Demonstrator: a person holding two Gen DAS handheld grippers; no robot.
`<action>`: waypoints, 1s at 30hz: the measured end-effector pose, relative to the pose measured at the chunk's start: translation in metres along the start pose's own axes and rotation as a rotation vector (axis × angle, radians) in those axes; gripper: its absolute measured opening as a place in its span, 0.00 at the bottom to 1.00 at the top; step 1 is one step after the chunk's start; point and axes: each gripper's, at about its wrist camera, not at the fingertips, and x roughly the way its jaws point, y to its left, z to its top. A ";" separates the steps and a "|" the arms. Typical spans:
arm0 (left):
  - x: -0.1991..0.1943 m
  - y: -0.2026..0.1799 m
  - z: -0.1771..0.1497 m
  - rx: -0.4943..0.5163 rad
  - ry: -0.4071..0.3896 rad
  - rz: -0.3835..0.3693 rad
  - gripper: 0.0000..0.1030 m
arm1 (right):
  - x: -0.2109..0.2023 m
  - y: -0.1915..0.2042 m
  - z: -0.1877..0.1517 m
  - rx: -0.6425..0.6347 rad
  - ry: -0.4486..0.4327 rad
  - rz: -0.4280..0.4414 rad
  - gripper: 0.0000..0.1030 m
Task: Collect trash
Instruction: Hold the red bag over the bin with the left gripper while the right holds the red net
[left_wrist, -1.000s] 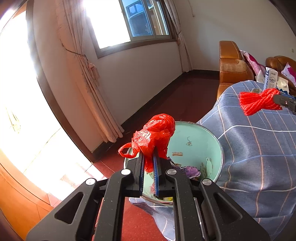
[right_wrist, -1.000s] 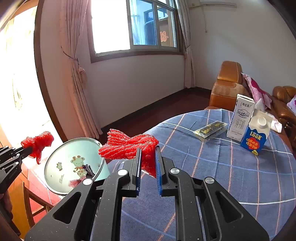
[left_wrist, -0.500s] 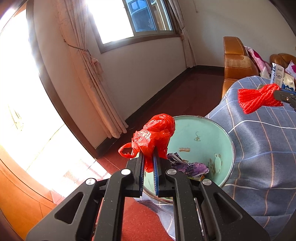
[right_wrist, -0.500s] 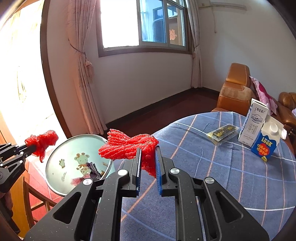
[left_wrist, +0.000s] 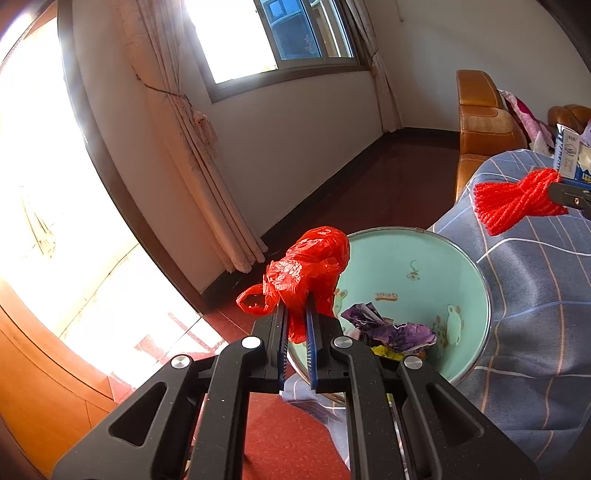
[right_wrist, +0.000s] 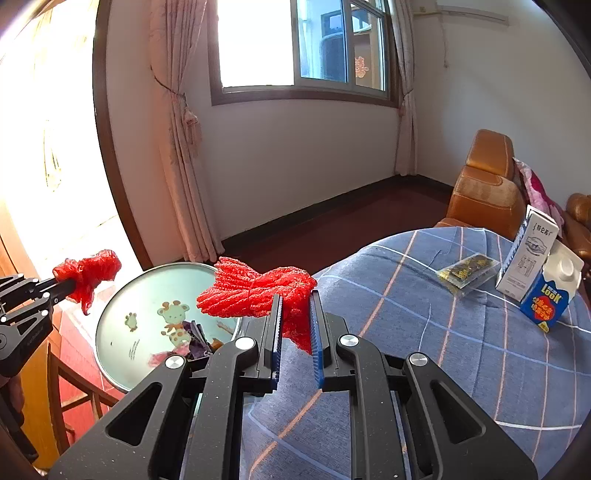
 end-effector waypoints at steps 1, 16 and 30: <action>0.001 0.001 -0.001 -0.001 0.002 0.002 0.08 | 0.001 0.001 0.000 -0.004 0.001 0.001 0.14; 0.009 0.002 -0.003 -0.007 0.017 0.010 0.08 | 0.016 0.013 0.006 -0.025 0.007 0.015 0.14; 0.016 0.003 -0.002 0.005 0.027 0.033 0.08 | 0.027 0.024 0.009 -0.046 0.018 0.031 0.14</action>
